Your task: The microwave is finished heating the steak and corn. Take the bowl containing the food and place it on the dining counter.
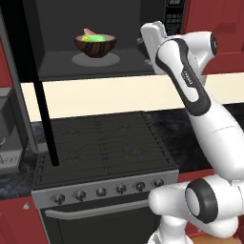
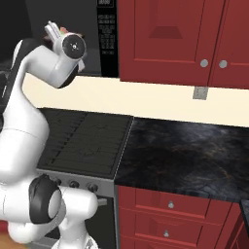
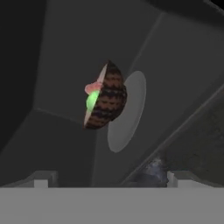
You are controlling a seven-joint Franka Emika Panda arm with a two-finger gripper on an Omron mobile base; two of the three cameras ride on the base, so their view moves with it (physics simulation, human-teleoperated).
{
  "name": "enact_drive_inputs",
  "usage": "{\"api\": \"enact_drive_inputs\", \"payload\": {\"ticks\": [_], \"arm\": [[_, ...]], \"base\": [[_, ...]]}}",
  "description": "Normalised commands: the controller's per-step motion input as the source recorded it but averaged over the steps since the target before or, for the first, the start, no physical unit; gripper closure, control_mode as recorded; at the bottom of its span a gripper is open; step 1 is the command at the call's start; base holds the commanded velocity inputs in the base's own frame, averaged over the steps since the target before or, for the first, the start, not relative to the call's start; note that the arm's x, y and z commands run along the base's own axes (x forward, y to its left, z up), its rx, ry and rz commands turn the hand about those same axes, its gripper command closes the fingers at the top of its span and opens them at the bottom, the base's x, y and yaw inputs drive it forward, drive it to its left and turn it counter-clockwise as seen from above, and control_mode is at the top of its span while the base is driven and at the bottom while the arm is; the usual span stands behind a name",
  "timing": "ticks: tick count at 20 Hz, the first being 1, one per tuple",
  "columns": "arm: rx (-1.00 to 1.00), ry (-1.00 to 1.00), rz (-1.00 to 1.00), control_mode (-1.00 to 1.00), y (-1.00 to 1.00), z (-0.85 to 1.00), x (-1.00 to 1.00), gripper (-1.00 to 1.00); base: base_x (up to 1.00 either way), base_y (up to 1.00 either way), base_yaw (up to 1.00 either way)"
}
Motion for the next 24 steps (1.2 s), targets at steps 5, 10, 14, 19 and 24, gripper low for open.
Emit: {"api": "enact_drive_inputs", "payload": {"ticks": [5,10,14,19,24], "arm": [[0.0,0.09,-0.12,-1.0,0.44,0.02,0.96,-1.0],[0.0,0.17,-0.03,-1.0,0.17,0.09,0.87,-1.0],[0.0,0.19,0.0,-1.0,0.01,0.13,0.42,-1.0],[0.0,0.18,0.0,-1.0,0.09,0.03,0.49,-1.0],[0.0,0.07,0.0,-1.0,0.28,-0.03,0.5,-1.0]], "base": [[0.0,0.0,0.0],[0.0,0.0,0.0],[0.0,0.0,0.0],[0.0,0.0,0.0],[0.0,0.0,0.0]]}}
